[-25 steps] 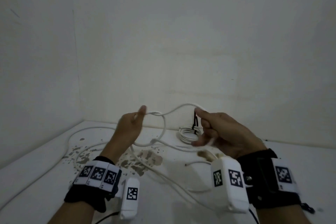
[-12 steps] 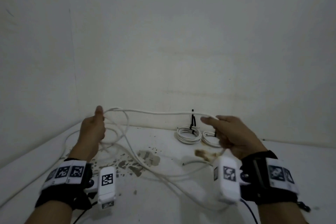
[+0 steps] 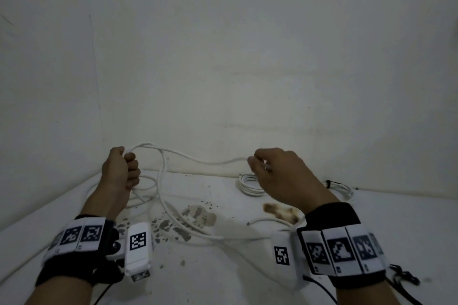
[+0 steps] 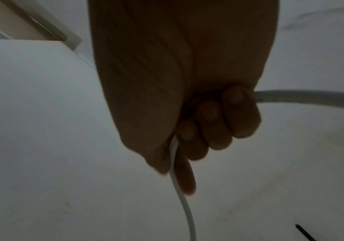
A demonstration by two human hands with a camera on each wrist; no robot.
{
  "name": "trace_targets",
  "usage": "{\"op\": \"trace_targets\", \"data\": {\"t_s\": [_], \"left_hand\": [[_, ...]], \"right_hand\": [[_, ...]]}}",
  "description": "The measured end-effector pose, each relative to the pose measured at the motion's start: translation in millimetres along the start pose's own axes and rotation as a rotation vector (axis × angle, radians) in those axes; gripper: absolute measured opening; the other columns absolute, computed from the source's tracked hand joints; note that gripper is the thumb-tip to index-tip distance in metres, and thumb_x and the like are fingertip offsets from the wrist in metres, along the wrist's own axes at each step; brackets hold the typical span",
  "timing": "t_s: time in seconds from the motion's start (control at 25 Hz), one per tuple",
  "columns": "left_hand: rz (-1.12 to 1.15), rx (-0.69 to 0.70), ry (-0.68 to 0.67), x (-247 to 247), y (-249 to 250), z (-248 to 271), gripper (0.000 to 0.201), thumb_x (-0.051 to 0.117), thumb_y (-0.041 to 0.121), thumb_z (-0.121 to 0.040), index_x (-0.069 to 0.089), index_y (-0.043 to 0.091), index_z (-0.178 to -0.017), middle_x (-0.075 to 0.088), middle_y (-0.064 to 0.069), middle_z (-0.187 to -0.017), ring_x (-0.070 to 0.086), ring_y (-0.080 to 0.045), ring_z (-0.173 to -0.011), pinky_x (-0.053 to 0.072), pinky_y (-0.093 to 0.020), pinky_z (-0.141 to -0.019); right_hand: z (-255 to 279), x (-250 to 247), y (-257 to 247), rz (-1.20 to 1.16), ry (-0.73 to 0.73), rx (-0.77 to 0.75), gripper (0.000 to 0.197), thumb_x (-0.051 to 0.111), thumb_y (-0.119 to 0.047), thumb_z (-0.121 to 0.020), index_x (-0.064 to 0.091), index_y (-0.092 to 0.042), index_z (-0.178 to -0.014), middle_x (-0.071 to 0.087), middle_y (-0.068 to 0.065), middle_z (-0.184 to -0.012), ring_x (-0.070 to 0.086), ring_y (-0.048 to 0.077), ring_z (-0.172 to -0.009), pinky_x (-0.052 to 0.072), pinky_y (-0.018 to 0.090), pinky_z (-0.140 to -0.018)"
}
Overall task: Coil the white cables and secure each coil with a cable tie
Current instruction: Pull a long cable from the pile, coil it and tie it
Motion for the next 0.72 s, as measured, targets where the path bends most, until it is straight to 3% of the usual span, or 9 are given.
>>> {"op": "trace_targets", "data": {"t_s": [0.08,0.16,0.28,0.4,0.48,0.6,0.72], "left_hand": [[-0.165,0.067,0.020,1.3,6.8,2.7,0.036,0.032,0.032,-0.100,0.035,0.023,-0.066,0.032,0.010,-0.040,0.024,-0.006,-0.031,0.016,-0.014,-0.035],[-0.456,0.181,0.031,5.6,12.7,10.9,0.038,0.034,0.035,-0.101,0.044,0.019,-0.069,0.044,0.003,-0.056,0.037,-0.013,-0.047,0.027,-0.024,-0.047],[-0.829,0.437,-0.018,18.0,19.3,28.6,0.043,0.030,0.038,-0.105,0.049,0.009,-0.080,0.054,-0.006,-0.075,0.048,-0.022,-0.068,0.033,-0.033,-0.066],[-1.028,0.649,-0.025,29.6,28.3,43.6,0.044,0.028,0.038,-0.105,0.045,0.009,-0.078,0.055,-0.009,-0.069,0.050,-0.024,-0.065,0.032,-0.035,-0.061],[-0.837,0.529,-0.073,30.5,30.5,37.4,0.044,0.029,0.040,-0.106,0.044,0.014,-0.073,0.052,-0.004,-0.068,0.044,-0.019,-0.059,0.030,-0.032,-0.056],[-0.411,0.248,-0.153,42.9,24.2,31.6,0.041,0.032,0.040,-0.106,0.044,0.020,-0.073,0.052,0.000,-0.062,0.040,-0.012,-0.046,0.028,-0.022,-0.043],[-0.257,0.164,-0.267,66.2,20.7,51.9,0.036,0.029,0.035,-0.107,0.046,0.014,-0.083,0.064,-0.002,-0.056,0.062,-0.016,-0.047,0.035,-0.018,-0.039]], "right_hand": [[5.0,-1.9,-7.8,0.176,-0.109,-0.004,0.040,0.049,-0.044,-0.099,0.060,-0.021,-0.068,0.057,-0.003,-0.066,0.053,0.021,-0.068,0.040,0.031,-0.059],[13.3,-10.7,-22.9,0.288,-0.176,0.000,0.032,0.055,-0.048,-0.096,0.075,-0.025,-0.087,0.068,-0.001,-0.082,0.058,0.018,-0.075,0.044,0.028,-0.066],[28.2,-21.1,-57.8,0.355,-0.194,-0.073,0.030,0.060,-0.050,-0.093,0.073,-0.029,-0.109,0.069,-0.001,-0.103,0.063,0.020,-0.091,0.050,0.031,-0.079],[41.2,-13.2,-77.6,0.443,-0.268,-0.138,0.025,0.063,-0.043,-0.091,0.068,-0.023,-0.105,0.057,0.001,-0.089,0.059,0.022,-0.087,0.043,0.029,-0.077],[45.0,-5.4,-83.7,0.467,-0.312,-0.159,0.015,0.064,-0.037,-0.089,0.060,-0.022,-0.087,0.045,-0.002,-0.076,0.050,0.022,-0.076,0.036,0.028,-0.073],[46.3,4.2,-91.0,0.457,-0.352,-0.197,0.038,0.064,-0.034,-0.087,0.039,-0.018,-0.064,0.036,-0.003,-0.066,0.042,0.021,-0.064,0.031,0.029,-0.071],[44.1,12.4,-100.6,0.374,-0.348,-0.256,0.045,0.063,-0.037,-0.091,0.036,-0.018,-0.061,0.037,-0.002,-0.062,0.037,0.016,-0.056,0.035,0.029,-0.069]]}}
Point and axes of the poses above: each hand's wrist, its own z-axis away from the middle knuckle, its own x-axis out of the palm, y = z × x, the point moved 5 cm from there along -z, towards the middle knuckle
